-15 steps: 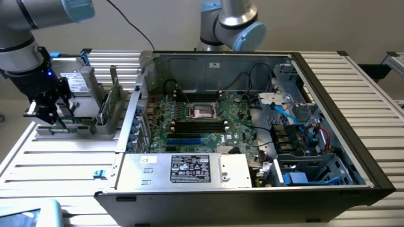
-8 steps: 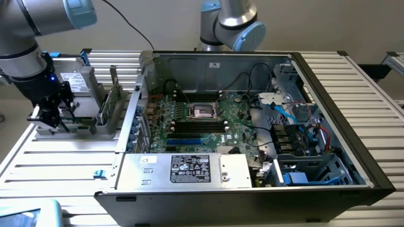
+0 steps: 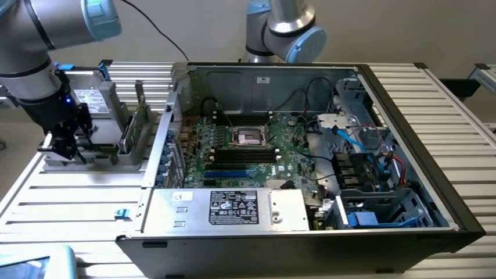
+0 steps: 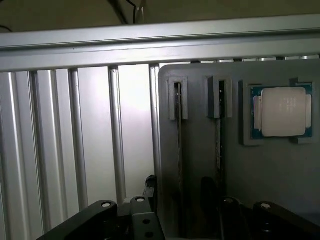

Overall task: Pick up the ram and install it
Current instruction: 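Pick up the ram and move it above insertion slot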

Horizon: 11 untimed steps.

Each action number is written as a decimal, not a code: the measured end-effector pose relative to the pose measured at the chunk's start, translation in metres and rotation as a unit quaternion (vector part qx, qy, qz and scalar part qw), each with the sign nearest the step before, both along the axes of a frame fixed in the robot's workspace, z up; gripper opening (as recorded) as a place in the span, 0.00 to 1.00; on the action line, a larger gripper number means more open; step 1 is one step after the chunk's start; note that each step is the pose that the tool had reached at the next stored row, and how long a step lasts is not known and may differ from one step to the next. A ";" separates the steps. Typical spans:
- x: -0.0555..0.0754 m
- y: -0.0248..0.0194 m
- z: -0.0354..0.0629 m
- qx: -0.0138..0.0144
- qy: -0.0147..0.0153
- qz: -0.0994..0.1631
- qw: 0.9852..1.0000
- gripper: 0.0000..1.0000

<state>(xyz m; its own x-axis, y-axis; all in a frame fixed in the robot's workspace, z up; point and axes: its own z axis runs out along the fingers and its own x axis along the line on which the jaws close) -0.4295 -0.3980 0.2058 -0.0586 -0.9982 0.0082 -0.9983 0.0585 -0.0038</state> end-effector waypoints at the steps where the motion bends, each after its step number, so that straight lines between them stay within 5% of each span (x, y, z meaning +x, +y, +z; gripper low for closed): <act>1: 0.000 0.0014 -0.0009 0.000 0.000 0.000 1.000 0.49; 11: -0.001 0.0017 -0.0082 0.000 0.000 0.000 1.000 0.49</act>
<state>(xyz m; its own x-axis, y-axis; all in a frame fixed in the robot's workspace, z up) -0.4309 -0.3963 0.1976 -0.0579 -0.9983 0.0080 -0.9983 0.0579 -0.0039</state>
